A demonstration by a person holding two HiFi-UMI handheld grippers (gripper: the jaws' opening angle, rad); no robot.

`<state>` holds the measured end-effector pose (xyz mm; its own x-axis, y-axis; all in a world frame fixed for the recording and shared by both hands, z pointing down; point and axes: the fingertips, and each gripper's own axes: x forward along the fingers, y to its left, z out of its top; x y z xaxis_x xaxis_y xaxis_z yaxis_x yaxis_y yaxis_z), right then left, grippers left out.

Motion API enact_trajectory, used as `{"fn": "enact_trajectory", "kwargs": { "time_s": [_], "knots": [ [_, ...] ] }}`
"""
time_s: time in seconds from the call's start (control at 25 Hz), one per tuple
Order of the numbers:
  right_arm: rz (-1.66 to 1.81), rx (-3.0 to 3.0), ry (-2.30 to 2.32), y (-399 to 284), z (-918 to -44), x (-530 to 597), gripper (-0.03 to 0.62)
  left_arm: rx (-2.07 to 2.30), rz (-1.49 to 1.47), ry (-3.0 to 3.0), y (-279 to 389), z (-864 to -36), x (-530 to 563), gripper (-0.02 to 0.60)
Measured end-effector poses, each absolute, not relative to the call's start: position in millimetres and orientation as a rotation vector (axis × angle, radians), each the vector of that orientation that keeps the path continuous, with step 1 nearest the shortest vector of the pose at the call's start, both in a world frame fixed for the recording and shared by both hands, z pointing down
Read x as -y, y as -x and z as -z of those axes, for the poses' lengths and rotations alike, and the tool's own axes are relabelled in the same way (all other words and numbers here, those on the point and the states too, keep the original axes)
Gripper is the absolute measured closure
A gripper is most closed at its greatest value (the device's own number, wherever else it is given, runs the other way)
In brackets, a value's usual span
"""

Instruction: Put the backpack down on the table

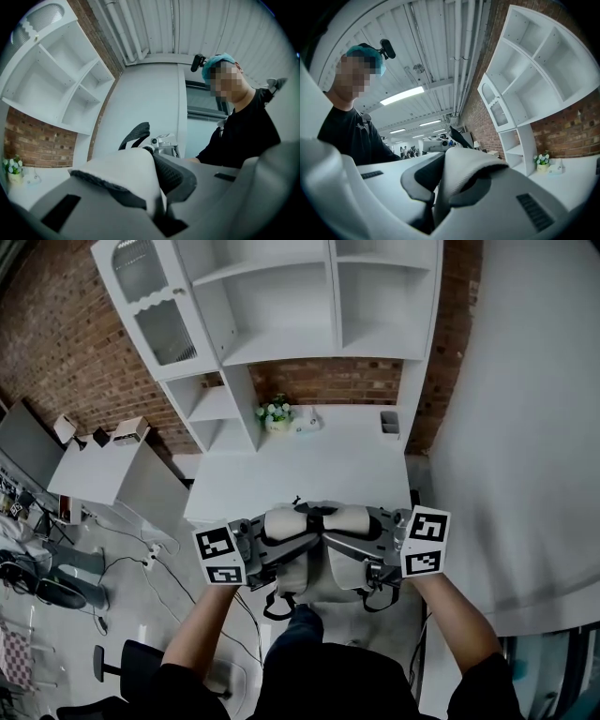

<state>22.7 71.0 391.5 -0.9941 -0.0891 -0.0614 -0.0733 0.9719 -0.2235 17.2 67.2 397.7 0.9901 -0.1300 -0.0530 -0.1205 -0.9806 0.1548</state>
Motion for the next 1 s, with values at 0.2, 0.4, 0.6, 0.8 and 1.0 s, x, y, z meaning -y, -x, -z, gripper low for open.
{"fn": "enact_trajectory", "kwargs": {
  "time_s": [0.2, 0.4, 0.6, 0.8, 1.0],
  "knots": [
    [0.311, -3.041, 0.146, -11.0, -377.2, -43.7, 0.546, 0.214, 0.082, -2.996, -6.3, -382.9, -36.6, 0.531],
    [0.294, -3.055, 0.150, 16.5, -350.7, 33.6, 0.546, 0.195, 0.102, -2.999, 21.9, -356.4, 41.0, 0.531],
    [0.286, -3.054, 0.203, 31.5, -340.0, 68.4, 0.546, 0.164, 0.110, -3.010, 36.5, -345.1, 75.5, 0.531],
    [0.241, -3.054, 0.250, 42.4, -328.4, 96.5, 0.546, 0.105, 0.117, -3.024, 48.0, -332.6, 103.9, 0.531],
    [0.300, -3.047, 0.232, 52.0, -322.7, 119.6, 0.545, 0.073, 0.126, -2.946, 59.0, -324.1, 128.0, 0.531]
  ]
}}
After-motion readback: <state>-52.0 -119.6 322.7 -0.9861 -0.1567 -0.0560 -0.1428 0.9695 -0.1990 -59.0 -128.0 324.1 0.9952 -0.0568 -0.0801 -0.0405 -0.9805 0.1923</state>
